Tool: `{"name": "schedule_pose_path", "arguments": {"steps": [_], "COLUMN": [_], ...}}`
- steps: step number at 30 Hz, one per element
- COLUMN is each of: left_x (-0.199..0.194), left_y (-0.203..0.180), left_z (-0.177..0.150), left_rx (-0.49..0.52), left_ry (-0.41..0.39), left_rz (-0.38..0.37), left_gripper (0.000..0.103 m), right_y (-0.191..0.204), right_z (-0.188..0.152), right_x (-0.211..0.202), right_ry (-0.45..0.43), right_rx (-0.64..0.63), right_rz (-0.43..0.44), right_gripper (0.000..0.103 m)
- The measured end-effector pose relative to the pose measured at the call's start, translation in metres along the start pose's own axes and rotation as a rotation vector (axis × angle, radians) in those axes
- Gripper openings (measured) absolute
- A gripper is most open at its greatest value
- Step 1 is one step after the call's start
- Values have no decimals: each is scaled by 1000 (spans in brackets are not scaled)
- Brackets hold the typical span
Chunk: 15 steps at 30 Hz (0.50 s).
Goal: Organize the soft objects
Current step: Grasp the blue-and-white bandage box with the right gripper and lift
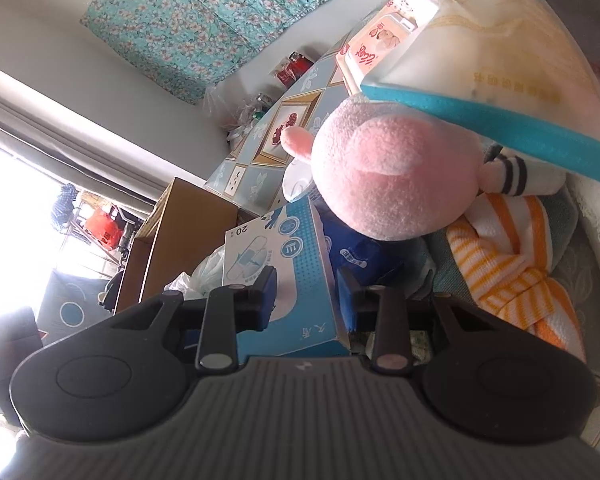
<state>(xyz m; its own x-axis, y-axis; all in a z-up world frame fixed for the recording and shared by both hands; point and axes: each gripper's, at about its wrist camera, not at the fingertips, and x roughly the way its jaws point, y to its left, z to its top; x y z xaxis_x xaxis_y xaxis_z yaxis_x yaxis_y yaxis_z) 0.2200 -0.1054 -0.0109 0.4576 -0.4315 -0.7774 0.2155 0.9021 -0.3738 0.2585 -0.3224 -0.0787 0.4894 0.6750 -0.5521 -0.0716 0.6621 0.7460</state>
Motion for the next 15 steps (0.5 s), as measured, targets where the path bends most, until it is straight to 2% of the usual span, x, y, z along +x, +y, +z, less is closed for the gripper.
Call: {"name": "schedule_pose_path", "arguments": {"steps": [2, 6, 11, 15], "left_x": [7, 11, -6, -28], "left_y": [4, 9, 5, 3], "left_z": [2, 3, -1, -4], "left_rx": [-5, -18, -1, 1], "left_ry": [12, 20, 7, -25], "left_rz": [34, 31, 8, -3], "left_gripper": [51, 45, 44, 44], "right_y": [0, 3, 14, 39], "right_z": [0, -3, -9, -16], "right_x": [1, 3, -11, -24], "right_ry": [8, 16, 7, -14], "right_rx": [12, 21, 17, -31], "right_rz": [12, 16, 21, 17], "right_gripper": [32, 32, 32, 32]}}
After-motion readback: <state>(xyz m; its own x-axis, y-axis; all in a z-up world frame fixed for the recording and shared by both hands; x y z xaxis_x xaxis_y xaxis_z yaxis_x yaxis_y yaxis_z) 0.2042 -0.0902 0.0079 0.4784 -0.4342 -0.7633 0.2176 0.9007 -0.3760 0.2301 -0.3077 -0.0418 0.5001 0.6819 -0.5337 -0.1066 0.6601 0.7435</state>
